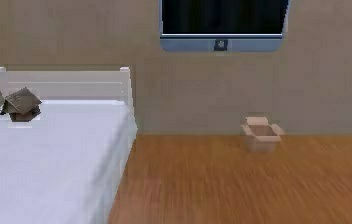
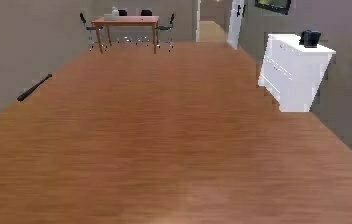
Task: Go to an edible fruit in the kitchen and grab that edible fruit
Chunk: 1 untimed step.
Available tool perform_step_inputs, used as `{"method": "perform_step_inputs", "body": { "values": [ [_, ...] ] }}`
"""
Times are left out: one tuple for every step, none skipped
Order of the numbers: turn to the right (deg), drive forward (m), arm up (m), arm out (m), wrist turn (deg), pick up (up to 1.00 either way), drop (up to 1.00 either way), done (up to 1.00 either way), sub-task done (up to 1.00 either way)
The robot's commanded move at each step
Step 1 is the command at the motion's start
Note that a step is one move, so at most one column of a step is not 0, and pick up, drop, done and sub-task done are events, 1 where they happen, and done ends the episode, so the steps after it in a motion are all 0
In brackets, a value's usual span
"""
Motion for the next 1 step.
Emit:
{"method": "perform_step_inputs", "body": {
  "values": [
    [45.0,0.00,0.00,0.00,0.0,0.00,0.00,0.00,0.00]
  ]
}}
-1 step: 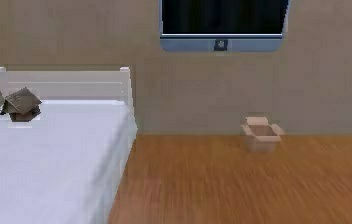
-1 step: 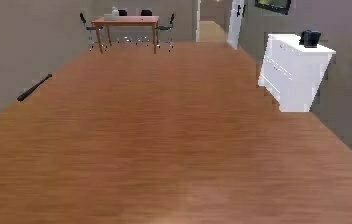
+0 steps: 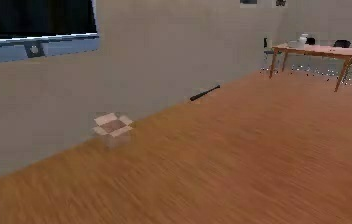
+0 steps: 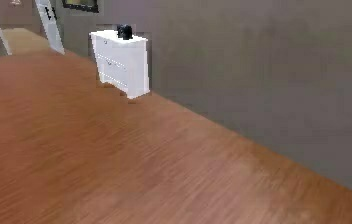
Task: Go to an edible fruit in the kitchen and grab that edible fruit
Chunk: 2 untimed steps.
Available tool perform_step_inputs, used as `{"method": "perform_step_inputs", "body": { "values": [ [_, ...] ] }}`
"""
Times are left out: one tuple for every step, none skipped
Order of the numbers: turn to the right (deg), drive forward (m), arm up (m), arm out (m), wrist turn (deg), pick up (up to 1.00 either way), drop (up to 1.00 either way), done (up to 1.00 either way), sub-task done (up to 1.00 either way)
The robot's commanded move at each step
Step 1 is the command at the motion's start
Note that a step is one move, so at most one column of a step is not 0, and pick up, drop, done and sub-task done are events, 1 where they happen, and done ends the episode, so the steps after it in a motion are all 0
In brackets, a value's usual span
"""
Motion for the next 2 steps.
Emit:
{"method": "perform_step_inputs", "body": {
  "values": [
    [45.0,0.00,0.00,0.00,0.0,0.00,0.00,0.00,0.00],
    [9.0,0.00,0.00,0.00,0.0,0.00,0.00,0.00,0.00]
  ]
}}
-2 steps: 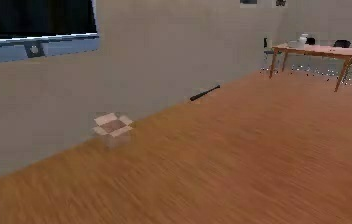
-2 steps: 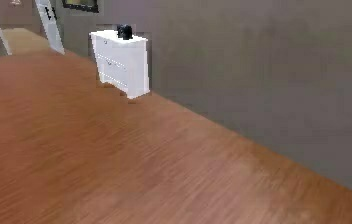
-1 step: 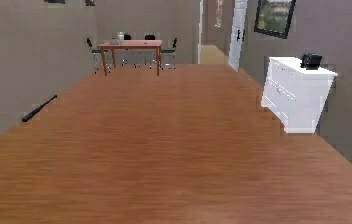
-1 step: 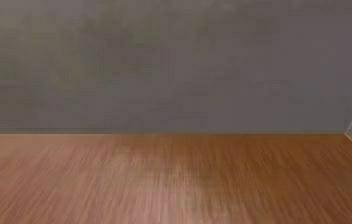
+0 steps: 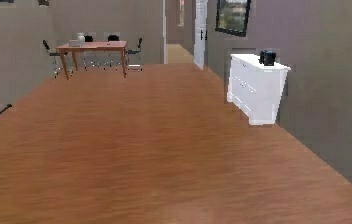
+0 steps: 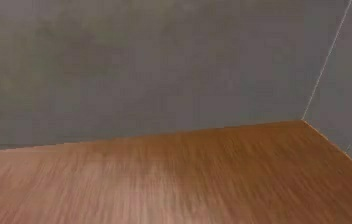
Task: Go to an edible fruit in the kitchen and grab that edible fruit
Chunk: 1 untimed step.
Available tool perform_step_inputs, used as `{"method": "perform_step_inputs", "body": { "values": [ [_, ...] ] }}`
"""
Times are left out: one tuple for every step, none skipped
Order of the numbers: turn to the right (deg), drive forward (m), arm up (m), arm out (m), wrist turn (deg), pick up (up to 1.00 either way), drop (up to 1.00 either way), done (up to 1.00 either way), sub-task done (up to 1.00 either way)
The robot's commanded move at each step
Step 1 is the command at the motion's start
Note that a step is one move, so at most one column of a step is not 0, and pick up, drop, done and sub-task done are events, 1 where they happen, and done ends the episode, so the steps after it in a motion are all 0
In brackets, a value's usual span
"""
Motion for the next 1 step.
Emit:
{"method": "perform_step_inputs", "body": {
  "values": [
    [0.0,1.00,0.00,0.00,0.0,0.00,0.00,0.00,0.00]
  ]
}}
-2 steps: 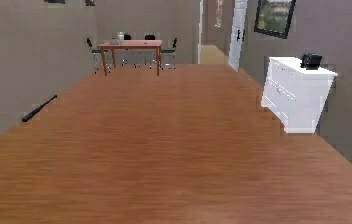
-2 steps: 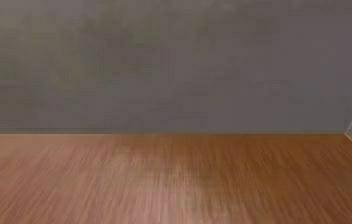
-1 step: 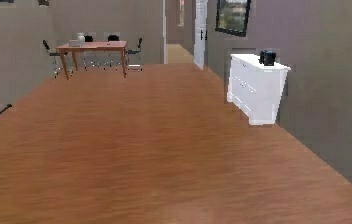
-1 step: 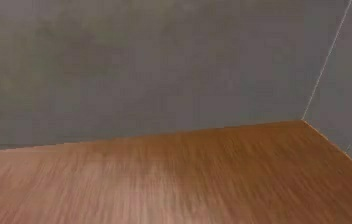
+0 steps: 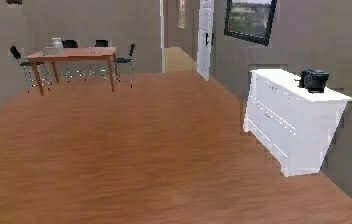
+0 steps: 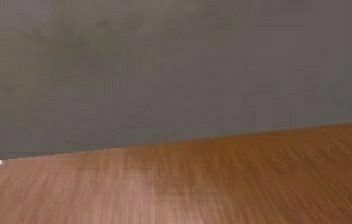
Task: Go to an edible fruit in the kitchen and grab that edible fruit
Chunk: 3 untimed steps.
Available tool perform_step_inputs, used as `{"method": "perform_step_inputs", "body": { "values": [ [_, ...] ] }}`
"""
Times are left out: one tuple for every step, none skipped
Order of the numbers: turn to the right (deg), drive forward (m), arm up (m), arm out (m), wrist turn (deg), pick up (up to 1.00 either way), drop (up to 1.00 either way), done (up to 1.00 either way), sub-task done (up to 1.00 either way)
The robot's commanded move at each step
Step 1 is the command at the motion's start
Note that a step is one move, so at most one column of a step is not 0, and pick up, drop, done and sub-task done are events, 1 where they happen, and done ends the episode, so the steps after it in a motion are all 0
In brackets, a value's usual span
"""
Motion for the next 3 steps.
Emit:
{"method": "perform_step_inputs", "body": {
  "values": [
    [0.0,1.00,0.00,0.00,0.0,0.00,0.00,0.00,0.00],
    [0.0,1.00,0.00,0.00,0.0,0.00,0.00,0.00,0.00],
    [0.0,1.00,0.00,0.00,0.0,0.00,0.00,0.00,0.00]
  ]
}}
